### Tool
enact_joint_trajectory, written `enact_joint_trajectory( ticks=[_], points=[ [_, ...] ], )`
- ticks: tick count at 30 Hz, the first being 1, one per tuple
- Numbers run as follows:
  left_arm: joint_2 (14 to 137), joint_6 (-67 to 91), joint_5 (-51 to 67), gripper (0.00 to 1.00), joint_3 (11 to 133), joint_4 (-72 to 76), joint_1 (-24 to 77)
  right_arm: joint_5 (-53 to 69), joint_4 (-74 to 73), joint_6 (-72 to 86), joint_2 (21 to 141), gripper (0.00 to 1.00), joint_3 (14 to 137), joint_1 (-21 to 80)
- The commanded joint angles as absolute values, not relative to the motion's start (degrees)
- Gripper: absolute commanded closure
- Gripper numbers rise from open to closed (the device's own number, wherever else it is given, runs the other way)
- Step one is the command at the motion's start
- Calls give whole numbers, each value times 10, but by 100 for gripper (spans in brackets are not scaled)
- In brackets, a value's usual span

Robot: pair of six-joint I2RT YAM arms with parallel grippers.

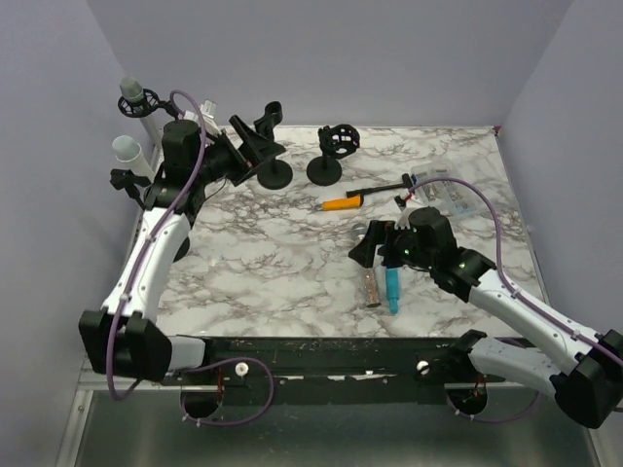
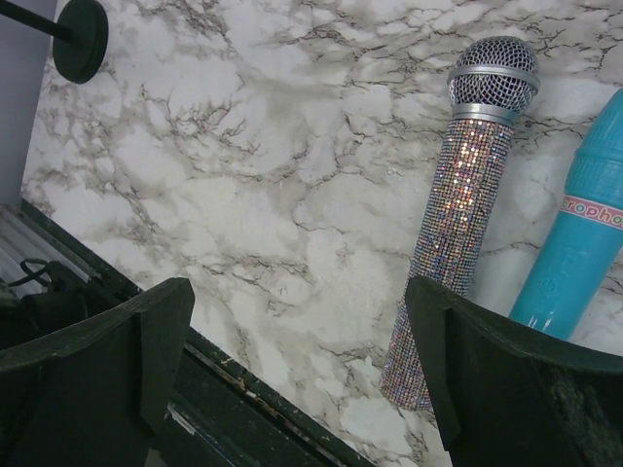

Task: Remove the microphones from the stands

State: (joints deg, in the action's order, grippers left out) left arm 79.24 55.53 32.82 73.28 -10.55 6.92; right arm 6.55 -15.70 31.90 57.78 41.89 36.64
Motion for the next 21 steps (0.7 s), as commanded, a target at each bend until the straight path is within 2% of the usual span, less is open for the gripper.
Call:
enact_joint_trajectory(
  ticks=[1,5,11,14,21],
  points=[
    [675,413,303,2,721,-234,84,63,-151,300,578,0,420,364],
    [592,308,210,1,721,-334,90,38,-151,297,573,0,421,364],
    [495,221,-22,2,712,-429,91,53,-139,288,583,0,424,363],
    [476,190,-148,3,721,-447,91,54,-133,286,584,0,423,363],
    [491,165,-327,2,743,-415,86,59,-146,281,581,0,431,364]
  ],
)
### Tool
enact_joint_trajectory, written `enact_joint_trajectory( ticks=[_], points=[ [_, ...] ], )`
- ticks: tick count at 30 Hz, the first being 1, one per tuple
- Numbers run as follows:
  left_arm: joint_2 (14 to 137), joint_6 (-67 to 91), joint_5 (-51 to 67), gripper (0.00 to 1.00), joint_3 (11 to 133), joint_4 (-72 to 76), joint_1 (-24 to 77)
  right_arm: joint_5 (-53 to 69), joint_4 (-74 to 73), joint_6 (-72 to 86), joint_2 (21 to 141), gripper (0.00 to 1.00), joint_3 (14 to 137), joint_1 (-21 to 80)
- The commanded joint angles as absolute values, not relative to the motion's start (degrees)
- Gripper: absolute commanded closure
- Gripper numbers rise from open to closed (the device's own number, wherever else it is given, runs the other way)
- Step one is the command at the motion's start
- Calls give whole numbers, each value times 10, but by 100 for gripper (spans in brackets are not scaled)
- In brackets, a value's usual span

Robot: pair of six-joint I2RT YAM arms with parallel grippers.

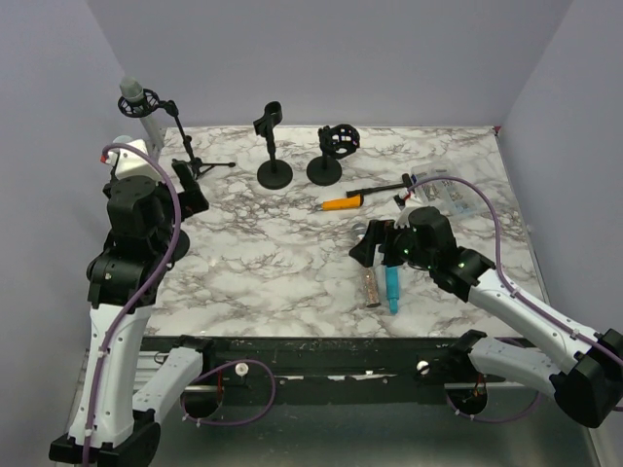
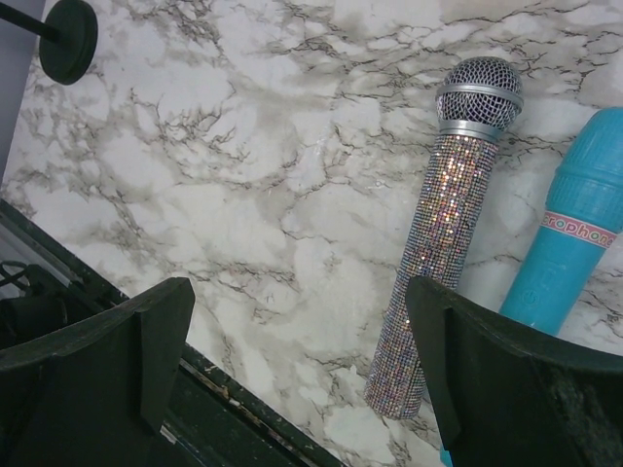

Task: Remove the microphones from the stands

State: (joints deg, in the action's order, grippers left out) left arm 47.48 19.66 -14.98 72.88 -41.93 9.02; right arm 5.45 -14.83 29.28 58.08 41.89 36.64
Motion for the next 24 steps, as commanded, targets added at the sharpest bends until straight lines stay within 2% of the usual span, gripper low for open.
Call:
enact_joint_trajectory(
  ticks=[1,8,17,24],
  points=[
    [496,160,-345,2,738,-396,82,59,-150,282,578,0,432,363],
    [555,156,-299,2,759,-306,24,59,-162,288,562,0,431,364],
    [600,94,-271,2,725,-173,-23,59,-173,298,550,0,434,364],
    [619,74,-216,17,699,-125,-65,60,-176,305,544,0,431,364]
  ],
)
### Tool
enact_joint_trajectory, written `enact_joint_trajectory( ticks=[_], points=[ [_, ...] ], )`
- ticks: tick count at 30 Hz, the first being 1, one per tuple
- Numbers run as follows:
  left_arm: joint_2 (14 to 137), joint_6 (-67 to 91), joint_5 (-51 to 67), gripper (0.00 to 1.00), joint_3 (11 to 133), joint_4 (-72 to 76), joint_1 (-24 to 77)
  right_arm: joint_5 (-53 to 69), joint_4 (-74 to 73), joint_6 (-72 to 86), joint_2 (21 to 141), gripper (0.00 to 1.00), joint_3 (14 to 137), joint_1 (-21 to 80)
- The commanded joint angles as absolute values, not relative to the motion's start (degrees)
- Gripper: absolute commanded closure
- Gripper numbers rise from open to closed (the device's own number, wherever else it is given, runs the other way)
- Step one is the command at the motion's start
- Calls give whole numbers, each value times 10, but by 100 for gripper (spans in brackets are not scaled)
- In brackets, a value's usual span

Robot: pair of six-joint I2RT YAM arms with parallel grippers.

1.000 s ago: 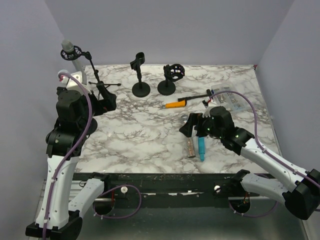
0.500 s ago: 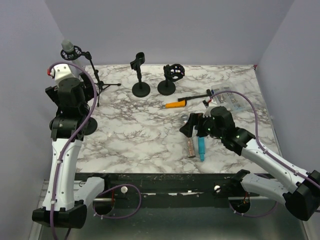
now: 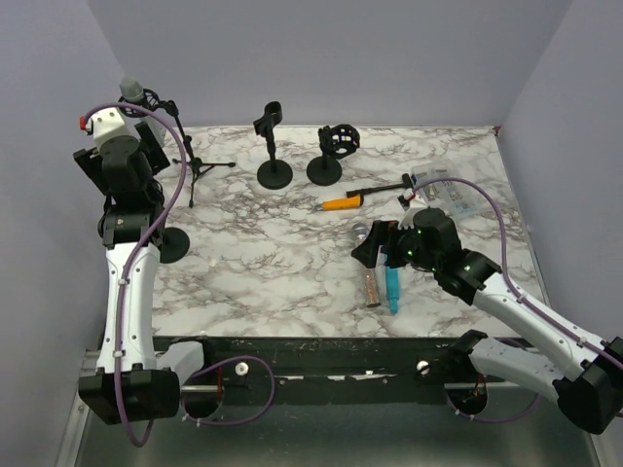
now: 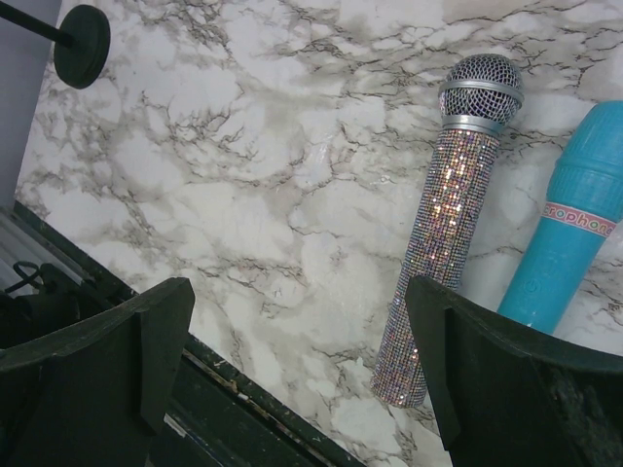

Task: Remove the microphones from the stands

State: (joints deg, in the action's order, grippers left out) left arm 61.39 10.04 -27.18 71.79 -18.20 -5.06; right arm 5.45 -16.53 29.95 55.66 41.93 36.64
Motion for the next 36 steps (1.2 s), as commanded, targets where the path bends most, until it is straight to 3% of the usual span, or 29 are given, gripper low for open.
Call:
enact_joint_trajectory(
  ticks=[1,8,12,18,36],
  points=[
    [617,71,-194,20,692,-115,-65,61,-176,304,546,0,432,364],
    [610,66,-186,50,660,-103,-64,62,-180,309,546,0,433,364],
    [609,72,-175,81,666,-126,-62,65,-178,312,551,0,433,364],
    [593,58,-197,99,684,-156,-7,69,-173,313,564,0,433,364],
    [546,57,-123,100,683,-177,222,68,-177,333,648,0,461,364]
  ],
)
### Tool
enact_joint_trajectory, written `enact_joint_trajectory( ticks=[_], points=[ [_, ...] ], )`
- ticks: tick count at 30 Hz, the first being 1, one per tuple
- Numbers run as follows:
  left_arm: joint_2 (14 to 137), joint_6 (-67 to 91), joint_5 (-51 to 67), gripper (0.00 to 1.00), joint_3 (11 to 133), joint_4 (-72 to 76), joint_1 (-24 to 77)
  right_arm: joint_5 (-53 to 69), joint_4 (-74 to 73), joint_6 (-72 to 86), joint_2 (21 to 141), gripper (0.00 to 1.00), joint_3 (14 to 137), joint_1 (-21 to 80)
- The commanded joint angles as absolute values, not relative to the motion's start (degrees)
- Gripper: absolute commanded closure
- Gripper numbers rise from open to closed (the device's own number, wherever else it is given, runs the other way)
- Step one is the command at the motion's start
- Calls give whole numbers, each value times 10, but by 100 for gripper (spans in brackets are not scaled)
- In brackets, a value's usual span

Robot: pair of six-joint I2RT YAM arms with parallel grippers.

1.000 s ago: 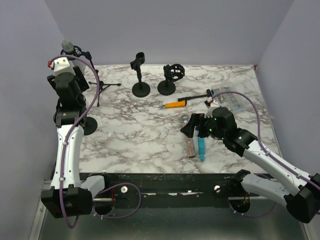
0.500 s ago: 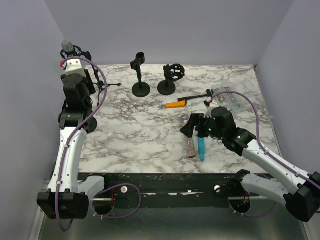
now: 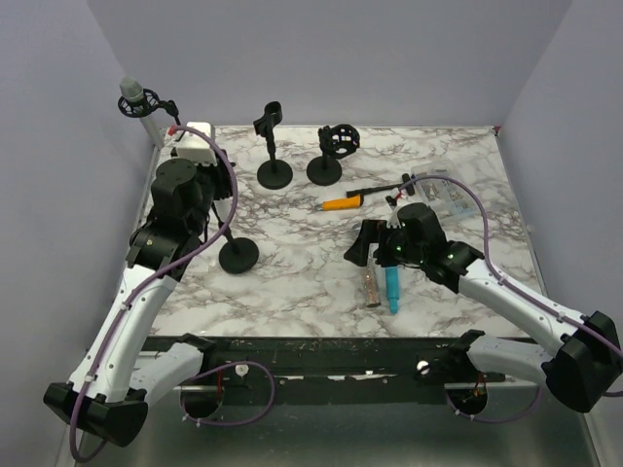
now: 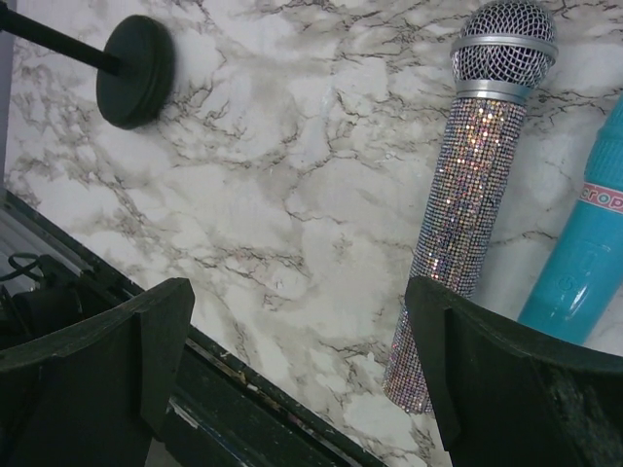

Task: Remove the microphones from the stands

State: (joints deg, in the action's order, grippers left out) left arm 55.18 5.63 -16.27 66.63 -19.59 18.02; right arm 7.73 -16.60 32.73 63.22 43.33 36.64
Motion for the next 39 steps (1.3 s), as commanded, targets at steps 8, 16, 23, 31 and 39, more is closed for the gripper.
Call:
enact_joint_trajectory(
  ticks=[8,16,23,31,39],
  points=[
    [545,69,-110,100,689,-183,333,95,-122,352,661,0,458,368],
    [552,111,-49,100,697,-189,384,75,-92,338,679,0,484,420],
    [561,136,-24,100,694,-185,431,58,-48,332,682,0,490,462],
    [543,139,-35,100,685,-176,455,39,-45,322,663,0,492,474],
    [544,139,-36,70,685,-188,455,38,-46,315,665,0,501,476]
  ],
)
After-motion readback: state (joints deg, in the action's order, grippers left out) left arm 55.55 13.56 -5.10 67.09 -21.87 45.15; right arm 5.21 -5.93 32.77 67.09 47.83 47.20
